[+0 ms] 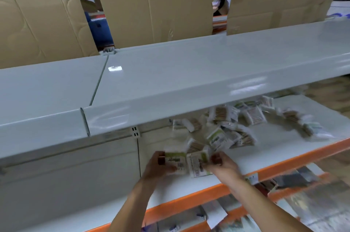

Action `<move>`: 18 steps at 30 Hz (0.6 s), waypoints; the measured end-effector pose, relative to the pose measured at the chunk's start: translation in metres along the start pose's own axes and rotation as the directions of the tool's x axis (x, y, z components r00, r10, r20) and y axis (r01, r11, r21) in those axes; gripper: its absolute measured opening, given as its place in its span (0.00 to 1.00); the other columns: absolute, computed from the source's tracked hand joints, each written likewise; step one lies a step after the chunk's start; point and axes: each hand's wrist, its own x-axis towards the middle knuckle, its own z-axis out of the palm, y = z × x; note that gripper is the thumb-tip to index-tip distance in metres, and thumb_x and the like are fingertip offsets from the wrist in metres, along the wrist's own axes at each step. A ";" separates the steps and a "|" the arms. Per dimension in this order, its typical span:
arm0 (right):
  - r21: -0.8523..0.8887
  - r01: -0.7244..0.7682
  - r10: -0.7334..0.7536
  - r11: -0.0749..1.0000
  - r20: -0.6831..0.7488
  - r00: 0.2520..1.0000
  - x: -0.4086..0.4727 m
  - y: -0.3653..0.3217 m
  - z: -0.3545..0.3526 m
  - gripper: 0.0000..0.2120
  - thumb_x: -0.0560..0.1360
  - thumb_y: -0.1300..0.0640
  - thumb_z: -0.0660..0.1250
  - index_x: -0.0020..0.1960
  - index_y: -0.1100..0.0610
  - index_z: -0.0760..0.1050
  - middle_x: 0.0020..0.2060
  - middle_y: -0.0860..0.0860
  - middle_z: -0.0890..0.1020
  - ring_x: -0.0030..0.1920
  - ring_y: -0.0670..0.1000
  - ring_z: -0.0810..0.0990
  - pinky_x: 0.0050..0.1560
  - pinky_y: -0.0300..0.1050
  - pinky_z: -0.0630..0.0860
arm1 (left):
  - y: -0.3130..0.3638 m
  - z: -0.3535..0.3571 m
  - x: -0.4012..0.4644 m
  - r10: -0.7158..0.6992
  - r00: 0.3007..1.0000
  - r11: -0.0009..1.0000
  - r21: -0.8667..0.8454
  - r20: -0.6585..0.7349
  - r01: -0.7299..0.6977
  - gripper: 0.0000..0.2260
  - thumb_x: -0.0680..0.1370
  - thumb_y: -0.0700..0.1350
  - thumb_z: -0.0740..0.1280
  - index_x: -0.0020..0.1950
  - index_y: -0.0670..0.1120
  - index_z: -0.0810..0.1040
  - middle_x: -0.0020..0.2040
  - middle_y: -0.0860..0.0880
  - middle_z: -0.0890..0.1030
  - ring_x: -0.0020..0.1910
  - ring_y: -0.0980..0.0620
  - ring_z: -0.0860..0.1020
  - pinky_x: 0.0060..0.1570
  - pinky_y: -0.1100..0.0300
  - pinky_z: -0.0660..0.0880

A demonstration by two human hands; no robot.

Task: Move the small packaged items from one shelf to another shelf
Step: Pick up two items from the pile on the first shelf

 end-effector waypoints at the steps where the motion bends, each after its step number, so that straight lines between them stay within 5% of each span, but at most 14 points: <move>1: -0.001 0.011 -0.011 1.000 0.016 1.000 0.000 0.000 0.000 0.15 0.67 0.49 0.78 0.48 0.46 0.74 0.44 0.45 0.82 0.45 0.44 0.79 0.38 0.40 0.72 | -0.001 0.001 -0.001 0.006 1.000 1.000 -0.015 -0.010 -0.006 0.22 0.68 0.27 0.73 0.59 0.40 0.74 0.51 0.37 0.82 0.48 0.43 0.81 0.49 0.46 0.79; 6: 0.007 0.043 -0.043 0.999 0.062 0.997 0.001 0.002 0.000 0.16 0.68 0.49 0.78 0.49 0.46 0.73 0.45 0.44 0.83 0.47 0.46 0.80 0.43 0.43 0.75 | -0.007 0.002 -0.004 -0.013 0.999 0.999 -0.034 -0.044 0.012 0.21 0.68 0.31 0.76 0.57 0.45 0.76 0.49 0.43 0.84 0.49 0.44 0.82 0.50 0.47 0.79; 12: 0.058 0.042 -0.046 0.997 0.065 0.997 0.006 0.006 0.002 0.24 0.63 0.47 0.81 0.53 0.43 0.72 0.48 0.42 0.81 0.49 0.47 0.80 0.53 0.47 0.76 | -0.009 0.007 -0.001 -0.030 0.990 1.000 -0.013 -0.136 0.029 0.10 0.74 0.43 0.74 0.53 0.51 0.79 0.45 0.53 0.85 0.40 0.59 0.82 0.30 0.68 0.73; 18: 0.154 0.043 -0.058 0.987 0.093 0.994 0.008 0.006 0.002 0.22 0.65 0.53 0.82 0.50 0.44 0.72 0.47 0.40 0.81 0.48 0.43 0.78 0.54 0.46 0.75 | -0.007 0.010 -0.004 0.008 0.989 0.999 -0.047 -0.146 -0.015 0.11 0.73 0.36 0.74 0.54 0.44 0.79 0.49 0.43 0.85 0.47 0.47 0.83 0.44 0.56 0.78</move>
